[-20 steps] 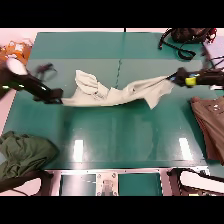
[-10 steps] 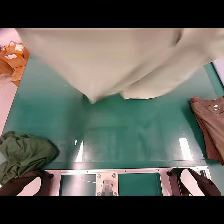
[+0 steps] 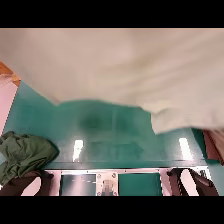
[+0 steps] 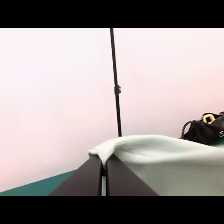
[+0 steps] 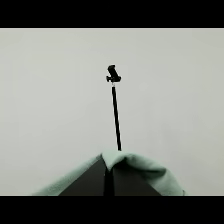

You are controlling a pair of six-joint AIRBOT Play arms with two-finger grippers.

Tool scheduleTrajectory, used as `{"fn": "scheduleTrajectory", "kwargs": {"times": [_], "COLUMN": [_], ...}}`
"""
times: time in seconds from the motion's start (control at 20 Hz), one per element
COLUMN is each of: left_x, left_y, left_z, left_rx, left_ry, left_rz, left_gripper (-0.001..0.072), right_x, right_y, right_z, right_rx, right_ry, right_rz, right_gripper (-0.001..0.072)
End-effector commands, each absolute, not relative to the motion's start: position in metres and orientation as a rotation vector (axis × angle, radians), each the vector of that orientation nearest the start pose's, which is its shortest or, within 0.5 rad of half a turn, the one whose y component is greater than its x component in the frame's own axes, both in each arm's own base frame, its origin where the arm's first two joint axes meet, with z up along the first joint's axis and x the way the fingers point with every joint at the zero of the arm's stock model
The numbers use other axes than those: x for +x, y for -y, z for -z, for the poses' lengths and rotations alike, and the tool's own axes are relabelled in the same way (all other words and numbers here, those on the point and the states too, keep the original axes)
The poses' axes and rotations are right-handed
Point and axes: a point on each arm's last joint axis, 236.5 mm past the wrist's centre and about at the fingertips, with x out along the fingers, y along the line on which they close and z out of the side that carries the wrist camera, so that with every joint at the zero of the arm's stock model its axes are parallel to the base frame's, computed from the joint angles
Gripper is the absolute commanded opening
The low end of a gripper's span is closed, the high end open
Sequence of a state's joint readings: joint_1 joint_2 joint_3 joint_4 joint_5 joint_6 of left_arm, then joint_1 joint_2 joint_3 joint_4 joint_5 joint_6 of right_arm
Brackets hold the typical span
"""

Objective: Fold the shirts.

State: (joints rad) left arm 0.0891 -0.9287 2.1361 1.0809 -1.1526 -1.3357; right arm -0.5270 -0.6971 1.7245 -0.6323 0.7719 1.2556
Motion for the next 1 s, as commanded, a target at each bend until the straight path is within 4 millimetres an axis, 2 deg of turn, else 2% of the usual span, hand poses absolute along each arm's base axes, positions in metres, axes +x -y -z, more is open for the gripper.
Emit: {"fn": "scheduleTrajectory", "kwargs": {"times": [0.0, 0.1, 0.2, 0.3, 0.4, 0.5, 0.55, 0.65, 0.75, 0.85, 0.9, 0.95], "left_x": [0.313, 0.369, 0.426, 0.478, 0.525, 0.559, 0.571, 0.587, 0.595, 0.594, 0.592, 0.589], "left_y": [0.071, 0.075, 0.078, 0.081, 0.088, 0.099, 0.107, 0.12, 0.131, 0.139, 0.143, 0.144], "left_z": [-0.511, -0.452, -0.385, -0.315, -0.247, -0.178, -0.144, -0.093, -0.059, -0.032, -0.024, -0.019], "left_rx": [0.022, -0.017, -0.072, -0.146, -0.194, -0.224, -0.235, -0.236, -0.239, -0.243, -0.243, -0.239], "left_ry": [0.008, -0.131, -0.278, -0.415, -0.515, -0.616, -0.664, -0.721, -0.759, -0.809, -0.83, -0.848], "left_rz": [0.34, 0.384, 0.421, 0.453, 0.47, 0.472, 0.474, 0.476, 0.477, 0.487, 0.494, 0.501], "left_gripper": [0.0023, 0.0023, 0.0023, 0.0023, 0.0023, 0.0024, 0.0024, 0.0024, 0.0024, 0.0025, 0.0026, 0.0099], "right_x": [0.289, 0.345, 0.405, 0.458, 0.508, 0.546, 0.558, 0.574, 0.579, 0.577, 0.575, 0.573], "right_y": [0.0, -0.002, -0.017, -0.023, -0.022, -0.024, -0.026, -0.034, -0.038, -0.04, -0.04, -0.036], "right_z": [-0.541, -0.485, -0.417, -0.347, -0.275, -0.2, -0.165, -0.099, -0.046, -0.013, -0.004, 0.001], "right_rx": [0.256, 0.302, 0.333, 0.372, 0.421, 0.45, 0.469, 0.504, 0.53, 0.547, 0.554, 0.55], "right_ry": [0.264, 0.102, -0.054, -0.188, -0.311, -0.435, -0.493, -0.609, -0.702, -0.771, -0.796, -0.811], "right_rz": [-0.192, -0.257, -0.323, -0.329, -0.3, -0.286, -0.279, -0.273, -0.267, -0.269, -0.272, -0.27], "right_gripper": [0.0017, 0.0018, 0.0018, 0.0018, 0.0018, 0.0018, 0.0018, 0.0018, 0.0018, 0.002, 0.0087, 0.0218]}}
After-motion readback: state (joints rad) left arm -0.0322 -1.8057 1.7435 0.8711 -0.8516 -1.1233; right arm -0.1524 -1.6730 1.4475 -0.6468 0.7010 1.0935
